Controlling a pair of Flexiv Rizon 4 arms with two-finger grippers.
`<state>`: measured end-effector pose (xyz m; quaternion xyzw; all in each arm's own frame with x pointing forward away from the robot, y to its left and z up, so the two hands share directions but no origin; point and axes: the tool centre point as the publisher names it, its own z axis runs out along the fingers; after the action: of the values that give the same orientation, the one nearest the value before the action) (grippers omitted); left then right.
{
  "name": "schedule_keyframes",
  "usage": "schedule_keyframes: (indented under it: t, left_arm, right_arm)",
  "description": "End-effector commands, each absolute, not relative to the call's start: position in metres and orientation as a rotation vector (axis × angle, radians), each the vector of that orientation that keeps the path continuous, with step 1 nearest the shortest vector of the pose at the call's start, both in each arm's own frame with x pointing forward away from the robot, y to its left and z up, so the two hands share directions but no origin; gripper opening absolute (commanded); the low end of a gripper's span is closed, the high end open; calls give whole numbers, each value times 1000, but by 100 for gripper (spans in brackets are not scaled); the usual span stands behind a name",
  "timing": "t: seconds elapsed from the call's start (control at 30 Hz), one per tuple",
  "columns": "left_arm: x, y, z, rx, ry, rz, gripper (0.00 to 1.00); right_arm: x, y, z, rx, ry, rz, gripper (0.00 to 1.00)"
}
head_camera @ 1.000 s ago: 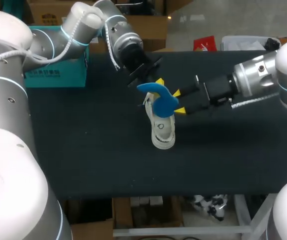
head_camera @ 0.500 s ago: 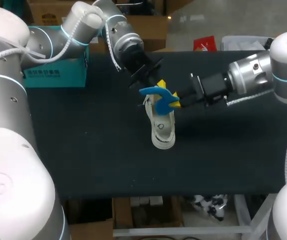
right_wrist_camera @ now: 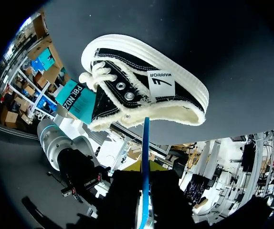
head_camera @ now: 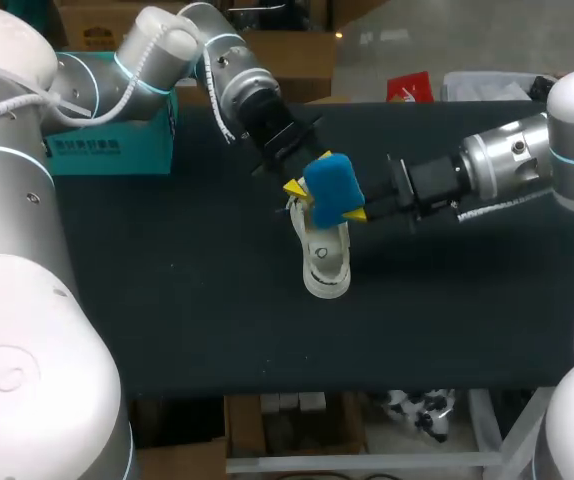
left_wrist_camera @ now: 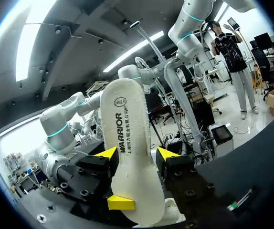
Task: Open the shoe tongue, take the insole out of the shoe, put the insole back into the shoe, and pack the shoe into the shoebox
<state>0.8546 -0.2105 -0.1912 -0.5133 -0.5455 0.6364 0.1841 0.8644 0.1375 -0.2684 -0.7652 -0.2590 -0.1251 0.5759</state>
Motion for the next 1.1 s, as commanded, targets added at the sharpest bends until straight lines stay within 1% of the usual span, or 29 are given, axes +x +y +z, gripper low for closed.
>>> schedule_keyframes:
  t: [0.03,0.47,0.83,1.1]
  left_arm:
    - [862,-196,-193,-1407,-1577,1804,100]
    - [886,-169,-201,-1157,-1826,1663,100]
    - [887,-154,-212,-1099,-2009,1516,100]
    - [898,-138,-220,-1163,-2142,1422,100]
  right_arm:
    - [864,135,-268,-1791,-654,-294,0]
    - [858,141,-274,-1785,-752,-289,0]
    - [847,142,-284,-1780,-785,-276,0]
    - [844,140,-286,-1771,-789,-259,0]
